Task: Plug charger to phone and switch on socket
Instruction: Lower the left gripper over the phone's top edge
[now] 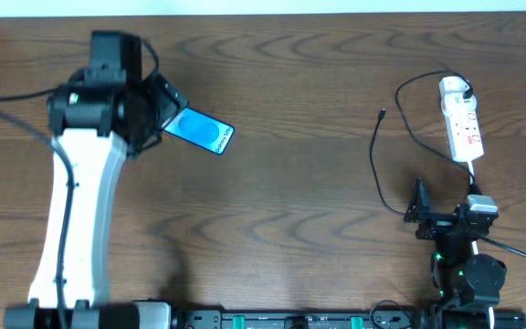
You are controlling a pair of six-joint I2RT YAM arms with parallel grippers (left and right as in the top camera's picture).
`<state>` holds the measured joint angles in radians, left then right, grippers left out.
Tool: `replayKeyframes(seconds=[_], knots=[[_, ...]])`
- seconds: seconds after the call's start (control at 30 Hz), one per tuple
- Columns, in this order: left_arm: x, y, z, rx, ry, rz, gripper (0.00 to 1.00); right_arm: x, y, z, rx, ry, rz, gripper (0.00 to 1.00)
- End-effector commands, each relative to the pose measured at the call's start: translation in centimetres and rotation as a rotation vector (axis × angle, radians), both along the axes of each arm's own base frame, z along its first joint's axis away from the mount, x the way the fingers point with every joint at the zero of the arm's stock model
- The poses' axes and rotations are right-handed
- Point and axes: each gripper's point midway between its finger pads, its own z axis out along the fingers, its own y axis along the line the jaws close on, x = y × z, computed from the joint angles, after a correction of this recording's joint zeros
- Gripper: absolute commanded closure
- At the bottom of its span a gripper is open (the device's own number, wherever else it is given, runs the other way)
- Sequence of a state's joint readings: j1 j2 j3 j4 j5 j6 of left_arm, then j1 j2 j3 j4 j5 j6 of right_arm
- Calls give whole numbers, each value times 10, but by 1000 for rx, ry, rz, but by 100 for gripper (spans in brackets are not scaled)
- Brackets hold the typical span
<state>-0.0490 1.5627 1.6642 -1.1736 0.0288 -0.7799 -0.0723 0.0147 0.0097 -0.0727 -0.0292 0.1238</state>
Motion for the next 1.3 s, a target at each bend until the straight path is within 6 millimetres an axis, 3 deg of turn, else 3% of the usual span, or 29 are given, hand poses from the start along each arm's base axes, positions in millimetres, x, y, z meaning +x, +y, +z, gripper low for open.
replayKeyframes(seconds=[0.0, 0.37, 0.77, 0.83, 1.0, 1.27], knots=[[21, 4, -6, 0, 27, 88, 9, 0, 2, -1, -9, -3, 8, 1], [59, -7, -73, -76, 159, 175, 9, 0, 2, -1, -9, -3, 8, 1], [74, -20, -151, -133, 314, 196, 9, 0, 2, -1, -9, -3, 8, 1], [78, -21, -160, -134, 320, 196, 0, 0, 2, -1, -9, -3, 8, 1], [77, -20, -176, -142, 356, 252, 2, 0, 2, -1, -9, -3, 8, 1], [81, -18, -178, -138, 339, 280, 2, 0, 2, -1, -9, -3, 8, 1]])
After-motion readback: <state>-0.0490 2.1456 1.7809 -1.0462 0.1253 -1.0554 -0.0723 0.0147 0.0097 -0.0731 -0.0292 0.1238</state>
